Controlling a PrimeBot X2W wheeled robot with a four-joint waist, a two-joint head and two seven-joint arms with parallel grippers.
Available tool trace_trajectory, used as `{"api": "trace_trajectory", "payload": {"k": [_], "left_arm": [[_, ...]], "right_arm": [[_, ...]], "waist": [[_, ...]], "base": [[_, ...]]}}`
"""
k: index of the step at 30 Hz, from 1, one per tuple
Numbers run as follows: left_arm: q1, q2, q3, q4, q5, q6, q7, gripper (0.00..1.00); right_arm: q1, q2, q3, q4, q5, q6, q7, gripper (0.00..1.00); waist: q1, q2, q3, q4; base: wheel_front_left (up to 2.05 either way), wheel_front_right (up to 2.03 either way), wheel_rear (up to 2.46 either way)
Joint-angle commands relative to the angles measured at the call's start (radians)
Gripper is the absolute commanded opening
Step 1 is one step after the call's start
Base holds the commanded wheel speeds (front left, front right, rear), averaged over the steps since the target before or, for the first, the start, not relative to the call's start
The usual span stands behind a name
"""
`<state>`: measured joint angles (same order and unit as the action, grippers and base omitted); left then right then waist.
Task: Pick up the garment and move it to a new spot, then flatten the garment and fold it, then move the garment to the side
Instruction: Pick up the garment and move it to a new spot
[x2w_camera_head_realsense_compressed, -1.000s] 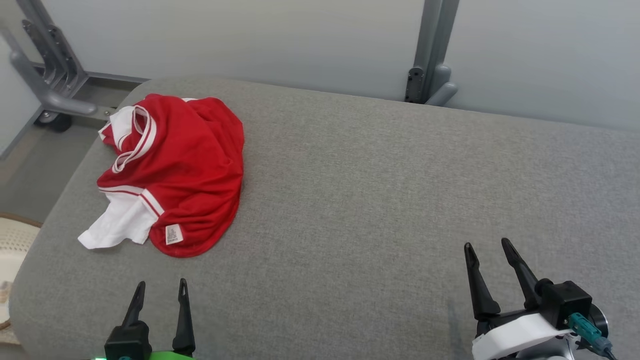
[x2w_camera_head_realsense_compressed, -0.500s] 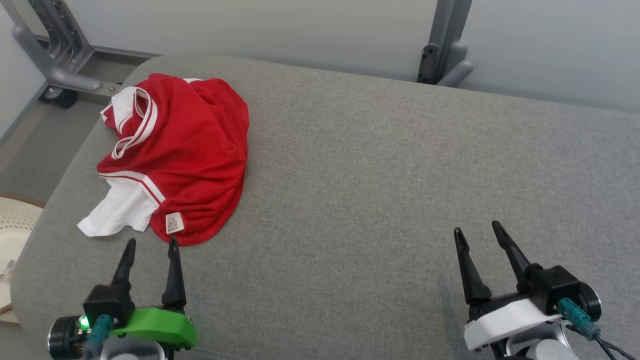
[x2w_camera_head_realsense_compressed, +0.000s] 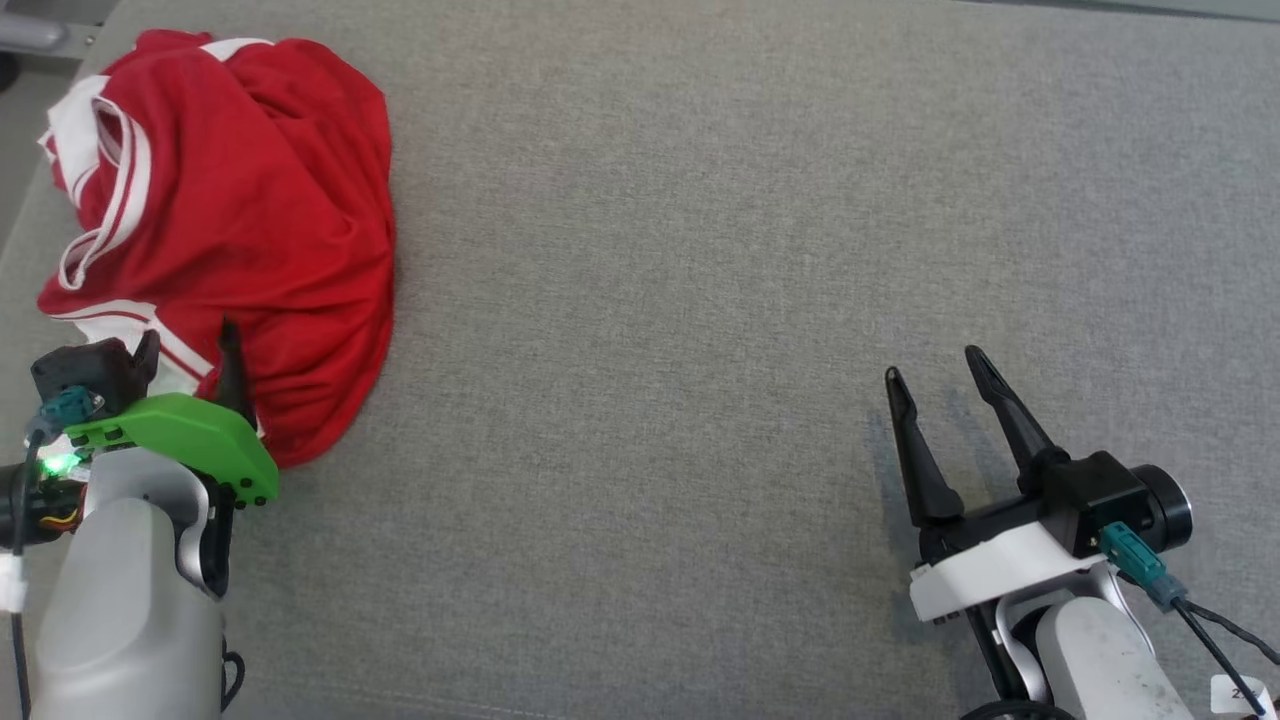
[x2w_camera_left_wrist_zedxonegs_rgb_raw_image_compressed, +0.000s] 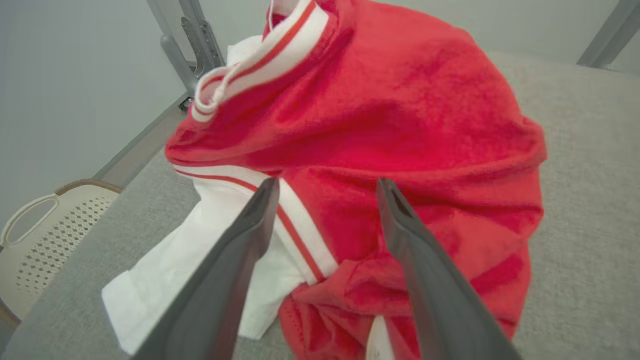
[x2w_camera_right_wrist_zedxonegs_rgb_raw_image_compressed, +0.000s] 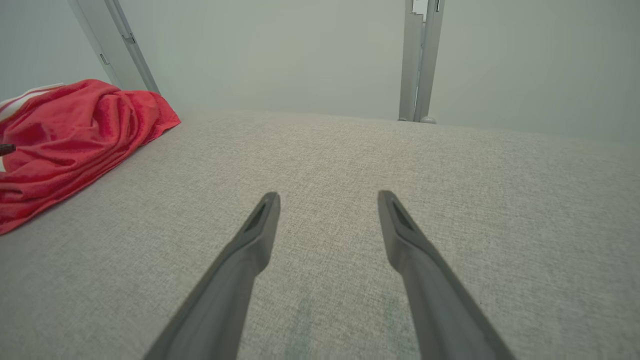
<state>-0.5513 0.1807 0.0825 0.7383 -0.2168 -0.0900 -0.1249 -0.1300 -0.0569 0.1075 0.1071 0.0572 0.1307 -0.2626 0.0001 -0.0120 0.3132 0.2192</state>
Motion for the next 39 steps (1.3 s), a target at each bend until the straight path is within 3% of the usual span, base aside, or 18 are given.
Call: {"api": "trace_trajectory", "payload": {"k": [1, 7, 8, 9, 10, 11, 17, 23, 31, 39], "left_arm": [[-0.043, 0.028, -0.009, 0.065, 0.005, -0.007, 0.032, 1.0], [-0.098, 0.052, -0.022, 0.205, -0.006, -0.021, 0.031, 1.0], [-0.104, 0.055, -0.024, 0.229, -0.008, -0.022, 0.029, 0.91], [-0.108, 0.056, -0.028, 0.251, -0.008, -0.023, 0.026, 0.39], [-0.111, 0.056, -0.033, 0.271, -0.008, -0.024, 0.021, 0.05], [-0.112, 0.054, -0.038, 0.286, -0.01, -0.027, 0.015, 0.0], [-0.132, 0.045, -0.073, 0.302, -0.001, -0.034, -0.076, 0.0], [-0.133, 0.026, -0.09, 0.222, 0.0, -0.035, -0.125, 0.0], [-0.087, -0.008, -0.145, 0.004, 0.017, -0.037, -0.122, 0.0], [-0.017, -0.059, -0.225, -0.343, -0.011, -0.04, -0.002, 0.0]], "right_arm": [[-0.015, -0.003, 0.005, 0.002, -0.004, 0.0, -0.003, 1.0], [-0.02, 0.0, 0.006, 0.01, 0.006, 0.0, -0.003, 1.0], [-0.019, 0.0, 0.005, 0.011, 0.009, 0.0, -0.003, 1.0], [-0.017, 0.001, 0.005, 0.013, 0.01, 0.0, -0.003, 1.0], [-0.015, 0.002, 0.007, 0.015, 0.012, 0.0, -0.003, 1.0], [-0.012, 0.002, 0.006, 0.015, 0.014, 0.0, -0.003, 1.0], [0.022, 0.005, -0.007, 0.025, 0.025, 0.0, -0.003, 1.0], [0.065, 0.005, 0.001, 0.04, 0.05, 0.0, -0.003, 1.0], [0.1, 0.005, 0.024, 0.047, 0.087, 0.0, -0.003, 1.0], [0.13, 0.005, 0.029, 0.045, 0.109, 0.0, -0.003, 1.0]], "waist": [[-0.0001, 0.012, 0.069, -0.065], [-0.0001, 0.012, 0.064, -0.088], [-0.0001, 0.012, 0.06, -0.09], [-0.0001, 0.012, 0.056, -0.093], [-0.0001, 0.012, 0.051, -0.095], [-0.0001, 0.012, 0.045, -0.097], [-0.0001, 0.012, -0.011, -0.08], [-0.0001, 0.012, -0.088, -0.046], [-0.0001, 0.012, -0.172, -0.034], [-0.0001, 0.012, -0.216, -0.083]], "base": [[0.0, 0.0, 0.0], [0.0, 0.0, 0.0], [0.0, 0.0, 0.0], [0.0, 0.0, 0.0], [0.0, 0.0, 0.0], [0.0, 0.0, 0.0], [0.0, 0.0, 0.0], [0.0, 0.0, 0.0], [0.0, 0.0, 0.0], [0.0, 0.0, 0.0]]}}
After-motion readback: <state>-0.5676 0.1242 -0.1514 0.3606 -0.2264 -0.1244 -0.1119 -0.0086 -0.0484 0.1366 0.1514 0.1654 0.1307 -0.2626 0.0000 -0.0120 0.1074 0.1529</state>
